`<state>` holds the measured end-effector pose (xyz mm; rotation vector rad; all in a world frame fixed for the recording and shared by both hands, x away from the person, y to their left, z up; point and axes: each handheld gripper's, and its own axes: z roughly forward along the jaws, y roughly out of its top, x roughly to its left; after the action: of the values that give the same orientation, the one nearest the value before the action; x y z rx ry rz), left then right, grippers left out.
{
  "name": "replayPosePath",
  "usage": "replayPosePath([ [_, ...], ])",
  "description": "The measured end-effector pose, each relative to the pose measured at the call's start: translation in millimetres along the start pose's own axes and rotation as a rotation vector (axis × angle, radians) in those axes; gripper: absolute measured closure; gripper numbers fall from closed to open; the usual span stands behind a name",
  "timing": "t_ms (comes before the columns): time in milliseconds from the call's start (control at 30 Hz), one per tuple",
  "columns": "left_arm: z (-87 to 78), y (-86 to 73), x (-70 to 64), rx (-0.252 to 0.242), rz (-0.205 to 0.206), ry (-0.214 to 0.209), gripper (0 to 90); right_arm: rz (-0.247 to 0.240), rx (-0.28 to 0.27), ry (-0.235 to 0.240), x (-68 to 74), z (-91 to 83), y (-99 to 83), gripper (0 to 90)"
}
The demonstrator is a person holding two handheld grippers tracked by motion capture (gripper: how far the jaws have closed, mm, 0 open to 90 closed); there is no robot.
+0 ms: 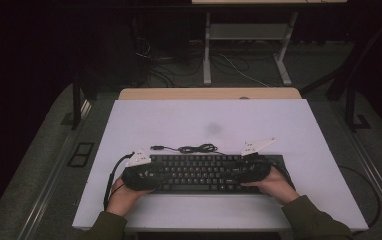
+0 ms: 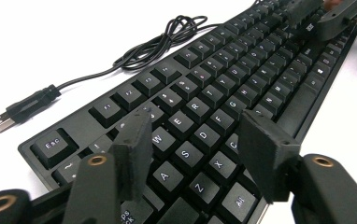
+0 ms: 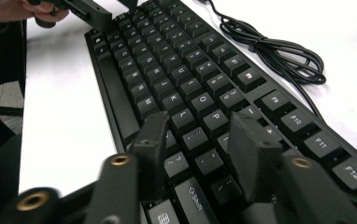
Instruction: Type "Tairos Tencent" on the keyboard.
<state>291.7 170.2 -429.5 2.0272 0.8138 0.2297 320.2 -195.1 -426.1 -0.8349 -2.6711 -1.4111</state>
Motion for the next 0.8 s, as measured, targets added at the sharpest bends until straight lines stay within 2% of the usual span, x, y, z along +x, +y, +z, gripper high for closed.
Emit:
replayPosePath([
  [133,-0.1,0.4,-0.4,0.004,0.009,0.001,53.2,0.013,-0.015,0.003,-0.1,2.1,3.4,46.6],
  [300,0.1,0.9,-0.5,0.011,0.008,0.010,62.1,0.012,-0.025,-0.003,0.4,6.0,7.0,41.8],
  [567,0.6,3.6,1.2,0.030,0.003,0.026,84.3,0.020,-0.047,-0.006,-1.5,12.0,15.4,38.7],
  [667,3.4,4.4,2.7,0.037,0.006,0.023,88.5,0.026,-0.049,-0.011,-1.5,14.3,18.2,38.1],
  [800,7.5,6.8,3.8,0.040,0.005,0.023,88.6,0.025,-0.050,-0.010,-1.8,16.6,19.8,37.4],
])
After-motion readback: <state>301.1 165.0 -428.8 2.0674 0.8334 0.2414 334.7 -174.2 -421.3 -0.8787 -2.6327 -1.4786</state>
